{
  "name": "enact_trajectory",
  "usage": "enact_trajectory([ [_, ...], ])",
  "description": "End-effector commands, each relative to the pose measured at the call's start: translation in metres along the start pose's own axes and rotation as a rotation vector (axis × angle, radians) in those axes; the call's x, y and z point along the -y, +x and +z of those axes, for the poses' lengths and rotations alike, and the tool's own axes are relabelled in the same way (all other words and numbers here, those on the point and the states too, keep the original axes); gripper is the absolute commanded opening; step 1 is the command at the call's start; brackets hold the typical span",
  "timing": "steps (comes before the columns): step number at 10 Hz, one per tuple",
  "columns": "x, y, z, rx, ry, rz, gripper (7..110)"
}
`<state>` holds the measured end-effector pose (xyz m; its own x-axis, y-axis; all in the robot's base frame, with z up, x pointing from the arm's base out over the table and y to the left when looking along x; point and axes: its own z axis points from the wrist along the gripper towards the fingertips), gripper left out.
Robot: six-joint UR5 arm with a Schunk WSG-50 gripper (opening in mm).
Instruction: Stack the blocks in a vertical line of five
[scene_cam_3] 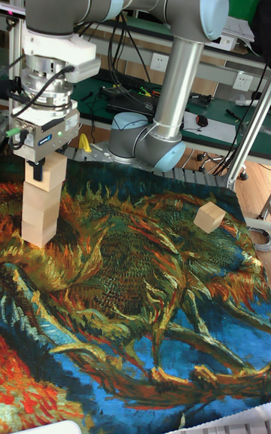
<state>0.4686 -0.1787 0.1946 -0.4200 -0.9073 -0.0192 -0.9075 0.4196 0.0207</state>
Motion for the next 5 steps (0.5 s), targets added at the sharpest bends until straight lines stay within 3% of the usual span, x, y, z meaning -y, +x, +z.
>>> enact_trajectory([
  [1, -0.010, 0.011, -0.001, -0.041, -0.036, 0.059, 7],
  [3, -0.009, -0.003, -0.001, 0.014, -0.037, 0.122, 7],
  [4, -0.013, -0.020, -0.002, 0.080, -0.058, 0.149, 7],
  [5, -0.010, -0.023, -0.002, 0.092, -0.045, 0.143, 7],
])
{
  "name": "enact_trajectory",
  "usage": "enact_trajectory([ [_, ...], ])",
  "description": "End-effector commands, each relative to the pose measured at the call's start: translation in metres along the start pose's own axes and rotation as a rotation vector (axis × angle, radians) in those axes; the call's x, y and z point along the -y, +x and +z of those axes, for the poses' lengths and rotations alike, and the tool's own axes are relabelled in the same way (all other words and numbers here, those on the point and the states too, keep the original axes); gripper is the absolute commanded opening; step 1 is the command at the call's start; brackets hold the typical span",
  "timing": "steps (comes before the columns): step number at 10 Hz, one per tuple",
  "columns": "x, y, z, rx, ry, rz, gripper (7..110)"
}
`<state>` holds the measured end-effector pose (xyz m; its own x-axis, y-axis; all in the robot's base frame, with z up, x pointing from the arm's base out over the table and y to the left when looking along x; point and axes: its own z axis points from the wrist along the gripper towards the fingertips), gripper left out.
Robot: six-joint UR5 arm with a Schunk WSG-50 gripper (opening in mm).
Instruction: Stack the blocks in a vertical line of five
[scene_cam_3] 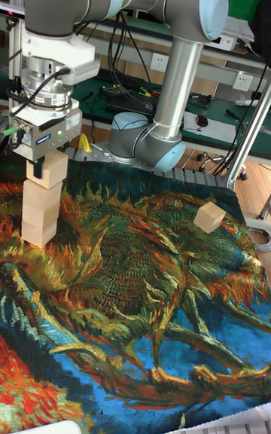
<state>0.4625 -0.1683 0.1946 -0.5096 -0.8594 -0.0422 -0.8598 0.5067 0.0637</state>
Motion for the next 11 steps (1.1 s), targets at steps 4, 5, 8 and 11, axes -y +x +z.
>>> enact_trajectory([
  [4, 0.011, 0.017, -0.002, -0.070, 0.040, -0.093, 7],
  [5, 0.013, 0.017, -0.002, -0.067, 0.048, -0.075, 7],
  [8, 0.011, 0.018, -0.005, -0.058, 0.050, -0.083, 7],
  [11, 0.005, 0.015, -0.007, -0.025, 0.053, -0.083, 7],
])
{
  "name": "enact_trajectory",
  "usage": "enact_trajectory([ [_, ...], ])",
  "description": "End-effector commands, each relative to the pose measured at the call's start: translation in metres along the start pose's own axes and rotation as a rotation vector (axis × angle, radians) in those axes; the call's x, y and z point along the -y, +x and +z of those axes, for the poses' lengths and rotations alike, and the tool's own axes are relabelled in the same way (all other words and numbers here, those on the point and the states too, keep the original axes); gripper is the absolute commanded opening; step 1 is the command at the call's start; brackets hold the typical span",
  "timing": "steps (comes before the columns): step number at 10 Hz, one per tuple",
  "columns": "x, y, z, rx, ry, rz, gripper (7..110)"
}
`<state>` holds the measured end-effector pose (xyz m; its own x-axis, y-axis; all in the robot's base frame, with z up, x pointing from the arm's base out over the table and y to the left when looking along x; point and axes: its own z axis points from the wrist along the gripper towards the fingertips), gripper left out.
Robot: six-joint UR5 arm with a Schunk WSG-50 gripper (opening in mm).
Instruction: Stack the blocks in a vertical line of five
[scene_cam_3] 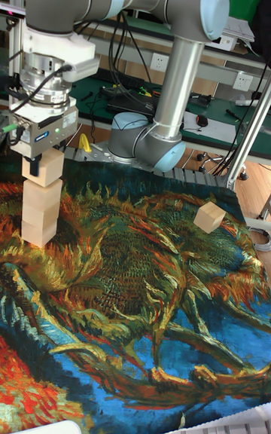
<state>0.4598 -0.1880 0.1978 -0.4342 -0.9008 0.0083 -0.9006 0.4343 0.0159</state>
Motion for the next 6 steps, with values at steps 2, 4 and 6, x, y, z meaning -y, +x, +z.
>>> enact_trajectory([
  [2, -0.0042, -0.0059, -0.0001, 0.035, 0.016, 0.015, 7],
  [4, -0.0014, -0.0040, 0.0038, 0.030, 0.031, 0.010, 7],
  [6, 0.0003, -0.0007, 0.0049, 0.023, 0.034, -0.001, 7],
])
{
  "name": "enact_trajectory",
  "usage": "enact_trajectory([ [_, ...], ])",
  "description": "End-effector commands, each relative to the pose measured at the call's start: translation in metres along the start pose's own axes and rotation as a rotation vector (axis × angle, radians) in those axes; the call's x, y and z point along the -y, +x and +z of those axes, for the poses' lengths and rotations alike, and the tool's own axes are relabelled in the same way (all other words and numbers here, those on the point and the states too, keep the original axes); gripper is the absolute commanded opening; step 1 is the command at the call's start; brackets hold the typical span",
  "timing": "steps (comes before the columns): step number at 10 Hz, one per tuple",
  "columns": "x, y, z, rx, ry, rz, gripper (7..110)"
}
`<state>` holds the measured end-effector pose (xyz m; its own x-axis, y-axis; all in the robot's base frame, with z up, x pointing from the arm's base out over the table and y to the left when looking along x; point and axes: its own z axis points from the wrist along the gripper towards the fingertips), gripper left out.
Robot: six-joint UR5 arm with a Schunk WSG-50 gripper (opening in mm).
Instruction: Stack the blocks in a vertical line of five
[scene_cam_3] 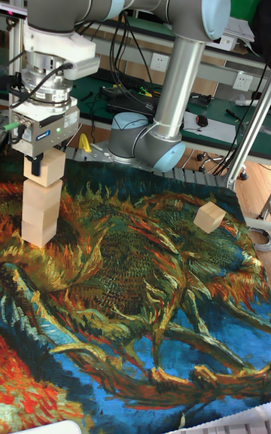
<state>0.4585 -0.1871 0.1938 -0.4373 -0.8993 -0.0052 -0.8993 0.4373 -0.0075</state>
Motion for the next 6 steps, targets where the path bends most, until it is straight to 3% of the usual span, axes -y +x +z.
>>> enact_trajectory([
  [1, 0.0029, -0.0020, 0.0013, 0.016, 0.014, -0.010, 7],
  [6, 0.0027, -0.0034, 0.0058, 0.013, 0.023, -0.006, 7],
])
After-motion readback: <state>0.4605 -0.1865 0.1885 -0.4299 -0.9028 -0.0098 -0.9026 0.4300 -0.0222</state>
